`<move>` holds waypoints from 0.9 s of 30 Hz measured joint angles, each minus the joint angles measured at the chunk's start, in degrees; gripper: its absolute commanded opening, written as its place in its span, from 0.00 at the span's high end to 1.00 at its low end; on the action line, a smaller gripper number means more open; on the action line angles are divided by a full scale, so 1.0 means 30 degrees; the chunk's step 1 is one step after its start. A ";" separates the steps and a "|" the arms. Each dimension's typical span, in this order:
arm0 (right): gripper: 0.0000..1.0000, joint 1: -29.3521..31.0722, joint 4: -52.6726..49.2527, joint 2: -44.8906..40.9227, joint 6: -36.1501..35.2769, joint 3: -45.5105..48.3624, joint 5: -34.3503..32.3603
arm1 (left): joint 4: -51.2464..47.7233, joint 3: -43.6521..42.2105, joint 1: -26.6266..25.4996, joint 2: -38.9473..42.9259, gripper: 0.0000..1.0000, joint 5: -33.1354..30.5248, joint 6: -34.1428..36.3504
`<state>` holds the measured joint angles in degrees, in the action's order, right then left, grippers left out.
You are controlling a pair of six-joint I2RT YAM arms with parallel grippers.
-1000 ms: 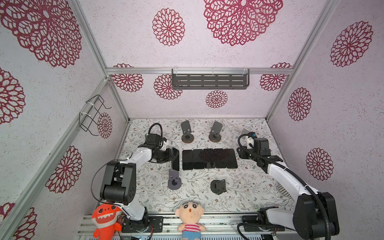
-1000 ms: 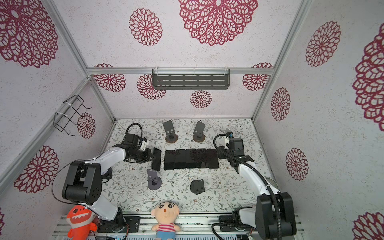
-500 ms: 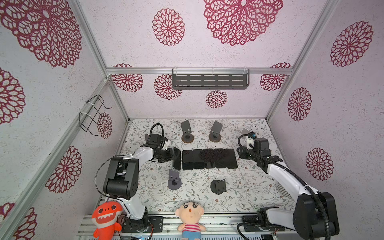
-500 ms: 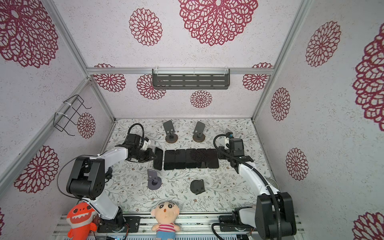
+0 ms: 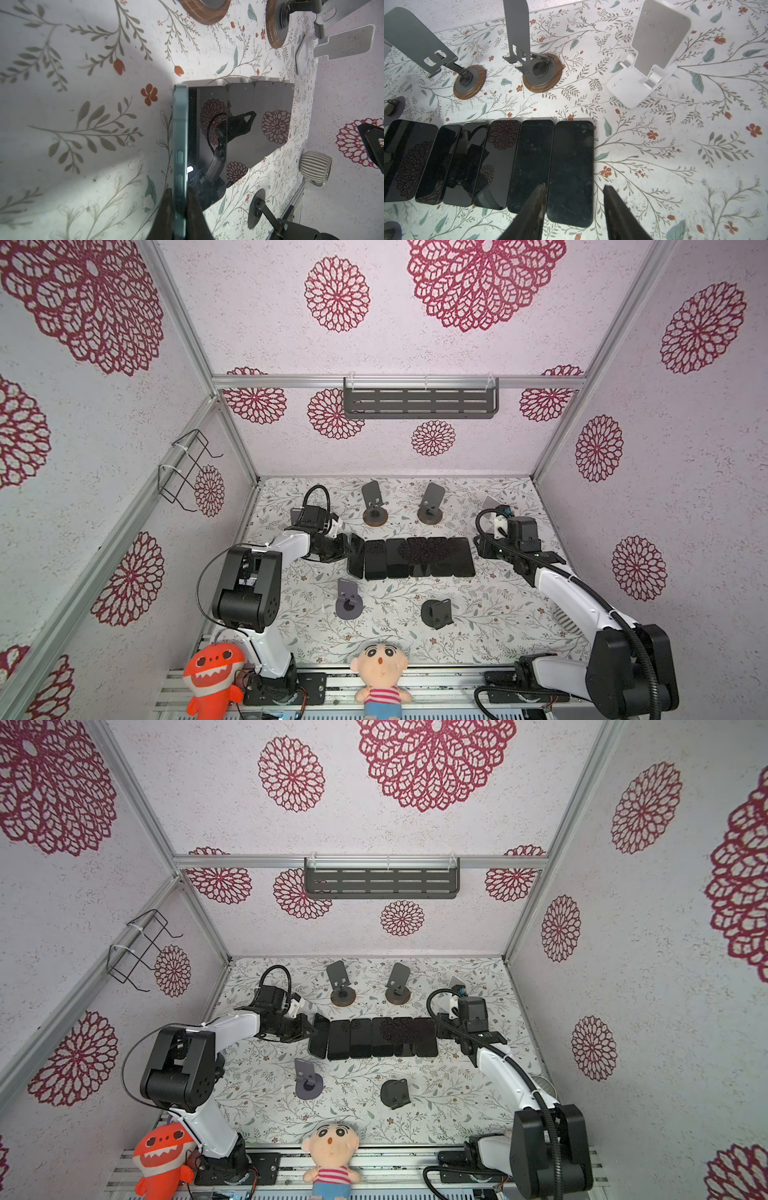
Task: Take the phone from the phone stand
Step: 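Lower the teal-edged phone flat beside the lying phones with the left gripper, then open the left gripper to release the teal-edged phone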
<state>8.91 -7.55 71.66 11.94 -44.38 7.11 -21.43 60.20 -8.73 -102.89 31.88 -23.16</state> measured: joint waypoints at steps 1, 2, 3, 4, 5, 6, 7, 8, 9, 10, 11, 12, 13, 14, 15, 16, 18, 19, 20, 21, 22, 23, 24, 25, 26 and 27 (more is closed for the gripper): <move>0.51 0.0000 0.0000 0.0007 -0.0022 0.0000 0.0000 | 0.0036 0.0000 0.0000 -0.0015 1.00 0.0015 -0.0044; 0.51 0.0000 0.0000 0.0007 -0.0051 0.0000 0.0007 | 0.0109 0.0000 0.0000 -0.0058 1.00 0.0051 -0.0117; 0.51 0.0000 0.0000 0.0007 -0.0095 0.0000 0.0000 | 0.0197 0.0007 0.0000 -0.0117 1.00 0.0073 -0.0189; 0.51 0.0000 0.0000 0.0000 -0.0102 -0.0007 0.0000 | 0.0255 0.0029 0.0000 -0.0175 1.00 0.0102 -0.0248; 0.51 0.0000 0.0000 0.0007 -0.0109 0.0000 0.0007 | 0.0306 0.0066 0.0000 -0.0233 1.00 0.0131 -0.0313; 0.51 0.0000 0.0000 0.0000 -0.0109 0.0000 0.0000 | 0.0364 0.0102 0.0000 -0.0328 1.00 0.0168 -0.0372; 0.51 0.0000 0.0000 0.0007 -0.0109 0.0000 0.0000 | 0.0401 0.0146 0.0000 -0.0401 0.98 0.0197 -0.0401; 0.51 0.0000 0.0000 0.0007 -0.0109 0.0000 0.0000 | 0.0437 0.0168 0.0000 -0.0466 0.96 0.0219 -0.0452; 0.51 0.0000 0.0000 0.0007 -0.0109 0.0000 0.0000 | 0.0466 0.0175 0.0000 -0.0466 0.93 0.0226 -0.0474; 0.51 0.0000 0.0000 0.0000 -0.0109 0.0000 0.0000 | 0.0466 0.0175 0.0000 -0.0466 0.90 0.0211 -0.0495; 0.51 0.0000 -0.0007 0.0007 -0.0109 0.0000 0.0000 | 0.0466 0.0175 0.0000 -0.0466 0.85 0.0204 -0.0510; 0.51 0.0000 0.0000 0.0000 -0.0109 0.0000 0.0000 | 0.0466 0.0168 0.0000 -0.0466 0.82 0.0211 -0.0495; 0.51 0.0000 -0.0007 0.0000 -0.0109 0.0000 0.0000 | 0.0466 0.0175 -0.0007 -0.0466 0.79 0.0160 -0.0495; 0.51 0.0000 -0.0007 0.0000 -0.0109 0.0000 0.0000 | 0.0444 0.0168 -0.0044 -0.0510 0.77 0.0087 -0.0481; 0.51 0.0000 -0.0007 0.0007 -0.0109 0.0000 0.0000 | 0.0437 0.0168 -0.0051 -0.0554 0.75 0.0036 -0.0495; 0.51 0.0000 -0.0007 0.0007 -0.0109 -0.0007 0.0000 | 0.0415 0.0168 -0.0058 -0.0627 0.73 -0.0029 -0.0452; 0.51 0.0000 -0.0007 0.0000 -0.0109 0.0000 0.0000 | 0.0357 0.0168 -0.0058 -0.0736 0.68 -0.0175 -0.0415; 0.51 0.0000 -0.0007 0.0000 -0.0109 0.0000 0.0000 | 0.0328 0.0168 -0.0058 -0.0772 0.65 -0.0255 -0.0372; 0.51 0.0000 -0.0007 0.0000 -0.0109 -0.0007 0.0000 | 0.0299 0.0168 -0.0066 -0.0787 0.61 -0.0321 -0.0335; 0.51 0.0000 0.0000 0.0000 -0.0109 0.0000 0.0000 | 0.0255 0.0168 -0.0073 -0.0809 0.59 -0.0379 -0.0328; 0.51 0.0000 -0.0007 0.0000 -0.0109 0.0000 0.0000 | 0.0226 0.0168 -0.0073 -0.0823 0.55 -0.0430 -0.0284; 0.51 0.0000 -0.0007 0.0000 -0.0109 0.0000 0.0000 | 0.0189 0.0168 -0.0080 -0.0845 0.51 -0.0503 -0.0219; 0.51 0.0000 -0.0007 0.0000 -0.0117 0.0000 0.0000 | 0.0131 0.0168 -0.0080 -0.0852 0.47 -0.0568 -0.0197; 0.51 0.0000 -0.0007 0.0007 -0.0109 0.0000 0.0000 | 0.0073 0.0168 -0.0080 -0.0852 0.42 -0.0641 -0.0146; 0.51 0.0000 -0.0007 0.0007 -0.0117 0.0000 0.0000 | 0.0029 0.0168 -0.0080 -0.0852 0.38 -0.0729 -0.0066; 0.51 0.0000 -0.0007 0.0000 -0.0117 0.0000 0.0000 | -0.0029 0.0168 -0.0080 -0.0852 0.36 -0.0801 -0.0117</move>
<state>8.91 -7.57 71.66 11.60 -44.38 7.11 -21.52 60.71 -8.97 -105.45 29.47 -23.51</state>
